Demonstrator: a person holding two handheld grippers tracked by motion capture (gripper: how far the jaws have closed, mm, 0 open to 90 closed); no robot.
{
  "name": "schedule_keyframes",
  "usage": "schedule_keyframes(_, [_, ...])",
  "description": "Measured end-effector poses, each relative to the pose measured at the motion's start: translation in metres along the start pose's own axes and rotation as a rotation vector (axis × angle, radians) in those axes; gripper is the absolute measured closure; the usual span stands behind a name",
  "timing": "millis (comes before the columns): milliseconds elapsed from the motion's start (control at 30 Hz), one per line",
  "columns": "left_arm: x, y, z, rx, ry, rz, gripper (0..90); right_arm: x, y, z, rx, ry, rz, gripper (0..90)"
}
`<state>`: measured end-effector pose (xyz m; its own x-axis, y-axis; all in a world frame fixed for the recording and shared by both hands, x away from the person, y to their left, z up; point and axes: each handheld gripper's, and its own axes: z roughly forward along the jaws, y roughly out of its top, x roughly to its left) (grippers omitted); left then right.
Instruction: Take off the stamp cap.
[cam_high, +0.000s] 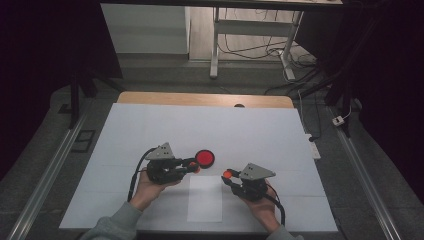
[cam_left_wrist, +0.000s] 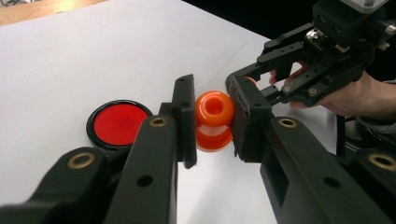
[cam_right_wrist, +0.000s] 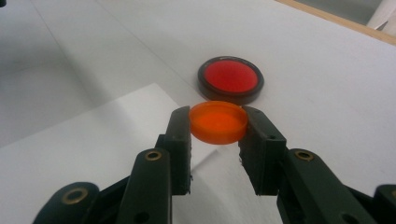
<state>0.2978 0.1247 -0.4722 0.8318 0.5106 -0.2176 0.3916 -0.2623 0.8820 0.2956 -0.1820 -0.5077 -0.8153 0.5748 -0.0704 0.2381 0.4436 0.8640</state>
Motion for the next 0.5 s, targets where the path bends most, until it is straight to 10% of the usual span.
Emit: schedule_keyframes(500, [0.002,-0.001,0.002,0.026,0.016,-0.008,72.7,-0.018,-0.017,-0.030,-0.004,-0.082,0.036,64.6])
